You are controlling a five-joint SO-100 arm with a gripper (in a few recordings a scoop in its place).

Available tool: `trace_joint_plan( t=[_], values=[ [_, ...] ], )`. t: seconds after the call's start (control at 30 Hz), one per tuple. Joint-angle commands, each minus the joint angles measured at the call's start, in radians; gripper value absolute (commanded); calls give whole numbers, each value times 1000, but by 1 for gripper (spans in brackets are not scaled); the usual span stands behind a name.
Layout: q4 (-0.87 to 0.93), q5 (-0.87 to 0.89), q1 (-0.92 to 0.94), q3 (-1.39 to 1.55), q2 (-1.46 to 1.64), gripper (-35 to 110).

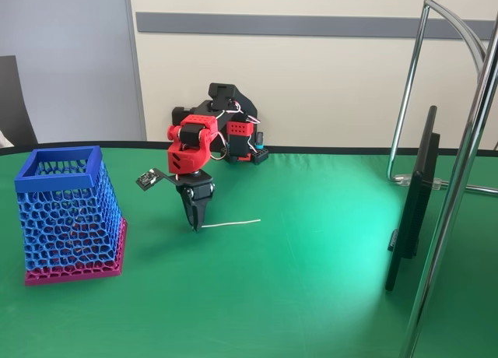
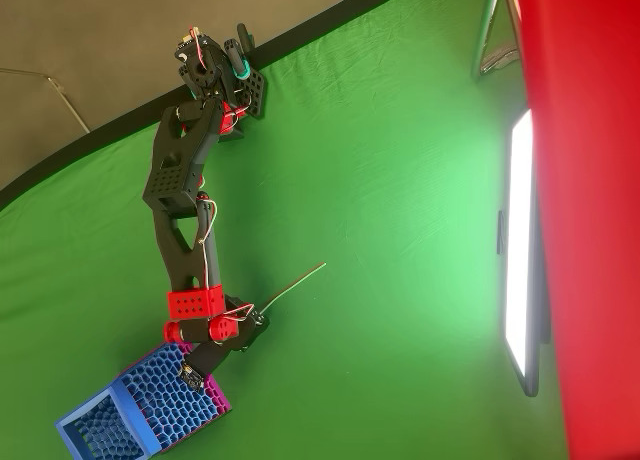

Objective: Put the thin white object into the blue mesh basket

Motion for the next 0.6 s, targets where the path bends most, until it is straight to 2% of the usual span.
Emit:
trace_joint_plan(
  t=[0.0, 0.57],
  values=[
    [6, 14, -15, -3, 18, 15],
    [6, 120, -11, -2, 18, 16]
  ],
)
